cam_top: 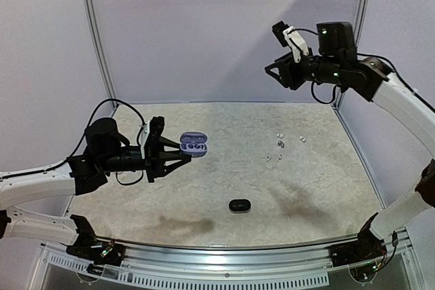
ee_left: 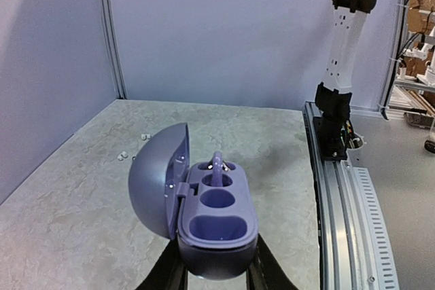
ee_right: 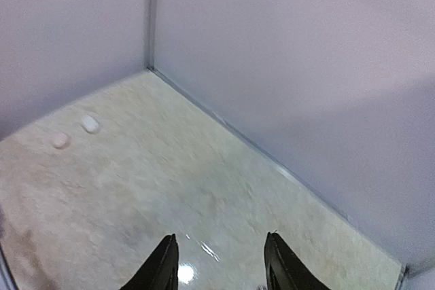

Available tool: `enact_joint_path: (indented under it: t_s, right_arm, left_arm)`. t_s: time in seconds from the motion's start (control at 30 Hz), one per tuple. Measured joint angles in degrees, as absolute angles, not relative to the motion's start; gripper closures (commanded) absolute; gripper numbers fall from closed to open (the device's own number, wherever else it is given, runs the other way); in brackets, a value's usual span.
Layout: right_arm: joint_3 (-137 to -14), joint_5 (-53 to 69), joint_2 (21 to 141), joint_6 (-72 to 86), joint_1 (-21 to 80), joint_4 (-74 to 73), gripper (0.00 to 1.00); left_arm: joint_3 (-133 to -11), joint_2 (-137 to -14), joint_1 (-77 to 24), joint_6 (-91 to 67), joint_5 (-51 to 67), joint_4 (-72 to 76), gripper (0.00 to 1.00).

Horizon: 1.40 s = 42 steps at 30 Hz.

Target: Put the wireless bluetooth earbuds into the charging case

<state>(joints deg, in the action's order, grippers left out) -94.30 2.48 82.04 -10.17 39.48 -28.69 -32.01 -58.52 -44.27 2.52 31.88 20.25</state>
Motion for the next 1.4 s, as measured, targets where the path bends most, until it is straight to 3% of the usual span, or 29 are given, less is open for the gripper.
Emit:
enact_joint_path:
  t_s: [0.1,0.27,0.63,1.4]
  right_arm:
    - [-95.24,2.24,90.30,-5.85,31.66,-32.95,0.71]
    - [-97.76,2.48,104.51,-2.57,23.22,-38.98,0.76]
    - [-103.70,-0.58,125.01,-4.19,19.53,-43.20,0.80]
    - [-103.81,2.63,129.19,-8.34,19.49,-46.65,0.81]
  left_arm:
    - [-32.01,-58.26,-44.27,2.50,31.44,20.18,1.00]
    - [-31.99,-57.60,-44.25,2.52,30.85,20.03,1.00]
    - [-31.99,-57.21,-44.12,2.81,30.59,18.92,1.00]
    - [-31.99,-57.23,-43.81,5.02,30.83,18.81,1.00]
